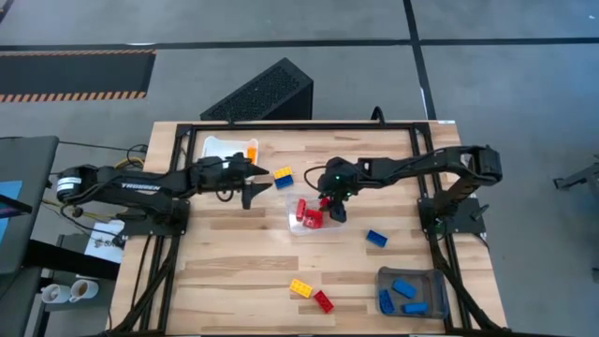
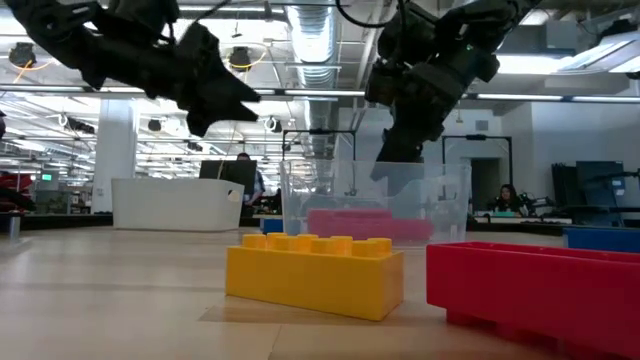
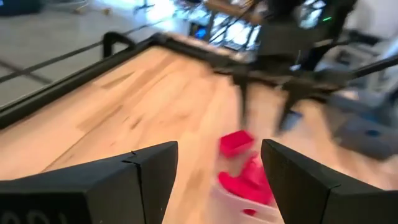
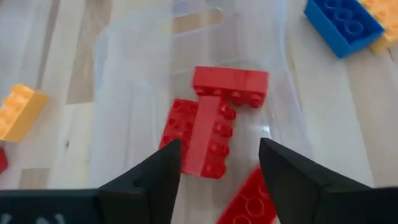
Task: Sort & place blocks by color
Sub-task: Put the red game piece into the transparent bin, then adjust the blue game piece
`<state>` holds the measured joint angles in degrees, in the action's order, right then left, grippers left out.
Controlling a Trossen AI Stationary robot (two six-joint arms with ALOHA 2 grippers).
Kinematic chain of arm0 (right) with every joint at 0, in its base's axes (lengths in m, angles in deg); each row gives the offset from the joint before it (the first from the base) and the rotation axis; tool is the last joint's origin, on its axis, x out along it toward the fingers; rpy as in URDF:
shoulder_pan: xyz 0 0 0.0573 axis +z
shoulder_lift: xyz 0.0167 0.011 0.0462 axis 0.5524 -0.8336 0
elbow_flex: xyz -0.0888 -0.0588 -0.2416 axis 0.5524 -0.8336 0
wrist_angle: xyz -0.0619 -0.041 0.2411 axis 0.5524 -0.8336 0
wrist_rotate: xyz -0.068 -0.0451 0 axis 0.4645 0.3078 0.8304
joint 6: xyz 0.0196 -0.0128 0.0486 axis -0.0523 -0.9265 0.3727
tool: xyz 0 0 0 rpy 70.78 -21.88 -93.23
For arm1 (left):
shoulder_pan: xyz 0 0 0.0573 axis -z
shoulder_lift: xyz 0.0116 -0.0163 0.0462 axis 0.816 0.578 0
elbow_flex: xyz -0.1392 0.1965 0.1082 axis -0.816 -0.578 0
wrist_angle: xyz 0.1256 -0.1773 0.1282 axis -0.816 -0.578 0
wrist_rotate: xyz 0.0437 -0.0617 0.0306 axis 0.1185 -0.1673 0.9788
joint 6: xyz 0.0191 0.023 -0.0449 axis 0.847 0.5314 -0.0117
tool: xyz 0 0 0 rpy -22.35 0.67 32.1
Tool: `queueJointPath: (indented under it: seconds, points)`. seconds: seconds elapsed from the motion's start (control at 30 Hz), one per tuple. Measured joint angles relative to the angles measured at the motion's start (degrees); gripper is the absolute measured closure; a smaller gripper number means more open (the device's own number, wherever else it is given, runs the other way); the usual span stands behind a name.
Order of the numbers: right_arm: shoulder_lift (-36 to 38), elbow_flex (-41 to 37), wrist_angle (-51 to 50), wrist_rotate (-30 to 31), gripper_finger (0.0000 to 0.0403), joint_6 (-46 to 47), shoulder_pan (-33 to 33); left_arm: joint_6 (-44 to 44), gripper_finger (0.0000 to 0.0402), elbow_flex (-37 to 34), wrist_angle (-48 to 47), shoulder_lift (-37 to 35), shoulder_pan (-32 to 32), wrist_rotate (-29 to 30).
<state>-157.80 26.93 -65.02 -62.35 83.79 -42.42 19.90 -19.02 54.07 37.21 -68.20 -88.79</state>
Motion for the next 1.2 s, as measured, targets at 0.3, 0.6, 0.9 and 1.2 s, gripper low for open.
queueJointPath:
  seconds: [0.3,0.6,0.9,1.2]
  points:
    - [2.6,1.0,-1.0,0.8,0.0154,-1.3,-0.3,5.5,0.0182,8.8,-8.9,13.8,-2.5,1.0]
    - [5.2,1.0,-1.6,2.5,0.0154,-1.6,0.0,11.2,0.0182,15.5,-13.6,26.2,-5.6,3.9]
    - [5.2,1.0,-0.1,6.9,0.0154,-3.7,0.6,15.5,0.0182,20.6,-18.2,34.0,-5.0,10.4]
    - [5.2,1.0,0.8,6.9,0.0154,-4.2,0.6,18.1,0.0182,23.4,-26.1,35.1,-2.1,13.7]
